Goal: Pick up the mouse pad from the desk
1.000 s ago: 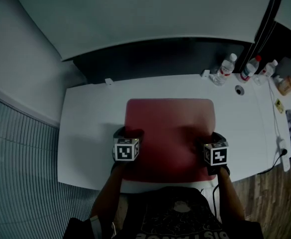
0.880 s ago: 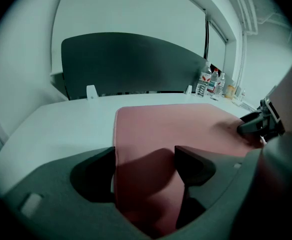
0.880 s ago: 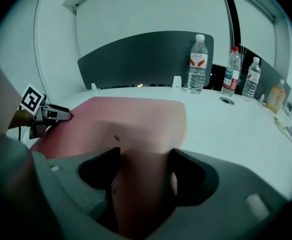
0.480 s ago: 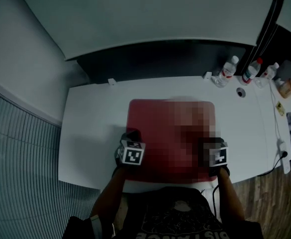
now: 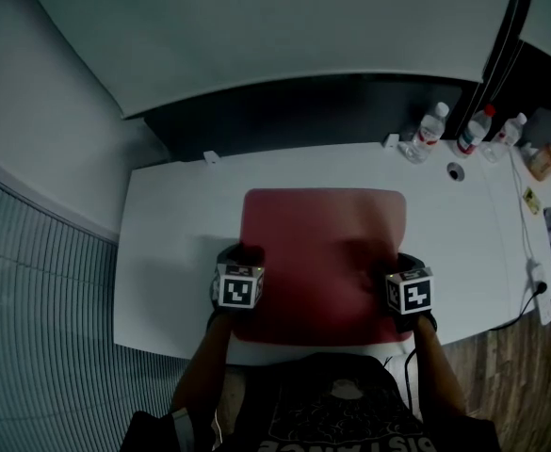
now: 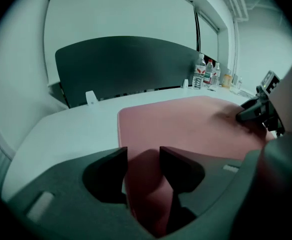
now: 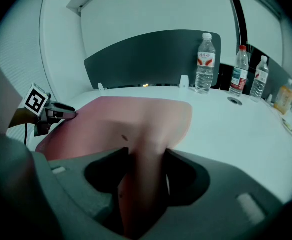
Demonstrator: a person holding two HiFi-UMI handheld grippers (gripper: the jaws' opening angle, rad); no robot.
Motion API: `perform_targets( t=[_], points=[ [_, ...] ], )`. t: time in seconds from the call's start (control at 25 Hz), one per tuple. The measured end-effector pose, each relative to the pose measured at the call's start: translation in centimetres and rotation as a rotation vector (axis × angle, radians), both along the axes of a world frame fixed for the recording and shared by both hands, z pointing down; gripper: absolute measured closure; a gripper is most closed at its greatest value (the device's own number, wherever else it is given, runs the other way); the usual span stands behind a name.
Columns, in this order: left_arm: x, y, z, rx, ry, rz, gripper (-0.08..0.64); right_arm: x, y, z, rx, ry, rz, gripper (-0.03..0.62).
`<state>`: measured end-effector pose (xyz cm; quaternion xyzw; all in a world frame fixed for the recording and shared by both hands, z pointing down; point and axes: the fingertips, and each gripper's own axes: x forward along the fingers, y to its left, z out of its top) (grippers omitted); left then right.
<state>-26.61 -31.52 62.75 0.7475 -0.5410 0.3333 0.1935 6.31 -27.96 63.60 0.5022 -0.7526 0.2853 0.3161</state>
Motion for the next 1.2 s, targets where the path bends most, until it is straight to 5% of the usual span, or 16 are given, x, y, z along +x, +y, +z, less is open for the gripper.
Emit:
perform_targets(
  t=[0.2, 0.52, 0.76, 0.84, 0.88, 1.0, 1.2],
  points=[
    [0.7, 1.1, 1.0, -0.116, 0.171, 0.016, 0.201, 0.0, 0.0, -0.1, -0.001, -0.006, 0.000, 0.360],
    [1.1, 1.0, 0.8, -0.067, 0.130, 0.012, 0.170, 0.0, -0.2, 0.0, -0.001, 0.006, 0.000, 0.360],
    [0.4, 1.1, 0.7, -0.070, 0.128, -0.030, 0.241, -0.1, -0.1, -0.1, -0.009, 0.004, 0.010, 0.362],
    [0.5, 1.2, 0.4, -0.074, 0.097, -0.010, 0.407, -0.3, -0.1, -0.2, -0.008, 0.001, 0.008, 0.370],
    [0.8, 1.4, 0.4, -0.079, 0.070, 0.019, 0.560, -0.4, -0.1, -0.2, -0.005, -0.003, 0.006, 0.376],
    [1.3, 1.7, 0.4, -0.051, -0.006, 0.066, 0.558, -0.4, -0.1, -0.1, -0.005, 0.000, -0.005, 0.390],
    [1.6, 1.6, 0.3, -0.027, 0.043, 0.063, 0.558, -0.2, 0.0, -0.2, 0.006, -0.006, -0.007, 0.388]
  ],
)
